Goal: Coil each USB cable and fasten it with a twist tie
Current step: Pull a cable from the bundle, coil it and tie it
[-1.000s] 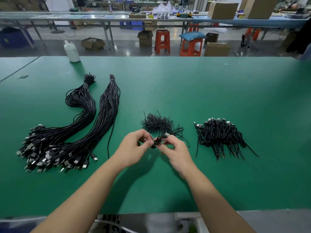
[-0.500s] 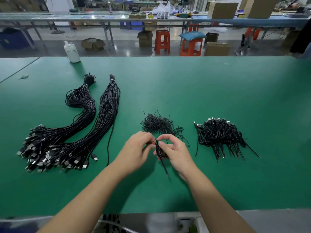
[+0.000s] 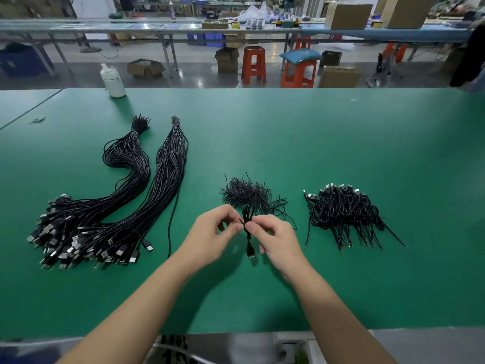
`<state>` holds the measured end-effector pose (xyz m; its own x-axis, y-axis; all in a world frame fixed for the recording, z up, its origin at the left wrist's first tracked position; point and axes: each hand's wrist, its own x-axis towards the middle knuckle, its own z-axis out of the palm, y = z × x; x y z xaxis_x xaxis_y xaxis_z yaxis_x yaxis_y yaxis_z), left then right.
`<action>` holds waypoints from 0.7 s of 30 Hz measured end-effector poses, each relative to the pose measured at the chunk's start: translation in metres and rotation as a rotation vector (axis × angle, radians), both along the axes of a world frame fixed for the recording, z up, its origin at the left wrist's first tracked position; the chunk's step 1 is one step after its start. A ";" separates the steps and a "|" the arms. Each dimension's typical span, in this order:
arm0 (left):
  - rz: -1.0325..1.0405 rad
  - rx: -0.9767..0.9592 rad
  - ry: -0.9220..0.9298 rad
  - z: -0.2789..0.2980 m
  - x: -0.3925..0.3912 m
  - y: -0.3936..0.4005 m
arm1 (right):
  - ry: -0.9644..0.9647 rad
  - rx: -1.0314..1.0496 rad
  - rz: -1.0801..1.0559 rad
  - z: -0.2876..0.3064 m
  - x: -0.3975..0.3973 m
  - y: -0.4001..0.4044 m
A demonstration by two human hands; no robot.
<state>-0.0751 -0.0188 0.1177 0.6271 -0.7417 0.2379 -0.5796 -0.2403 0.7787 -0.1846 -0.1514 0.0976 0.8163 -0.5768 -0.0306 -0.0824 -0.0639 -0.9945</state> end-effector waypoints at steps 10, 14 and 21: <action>-0.089 0.016 -0.529 -0.004 -0.006 -0.004 | -0.013 0.197 0.091 0.005 -0.002 -0.005; -0.031 -0.033 -0.304 -0.002 -0.004 -0.003 | -0.151 0.436 0.192 0.002 -0.009 -0.007; -0.024 -0.047 -0.051 -0.001 -0.007 -0.008 | -0.109 0.230 0.036 -0.001 -0.010 -0.009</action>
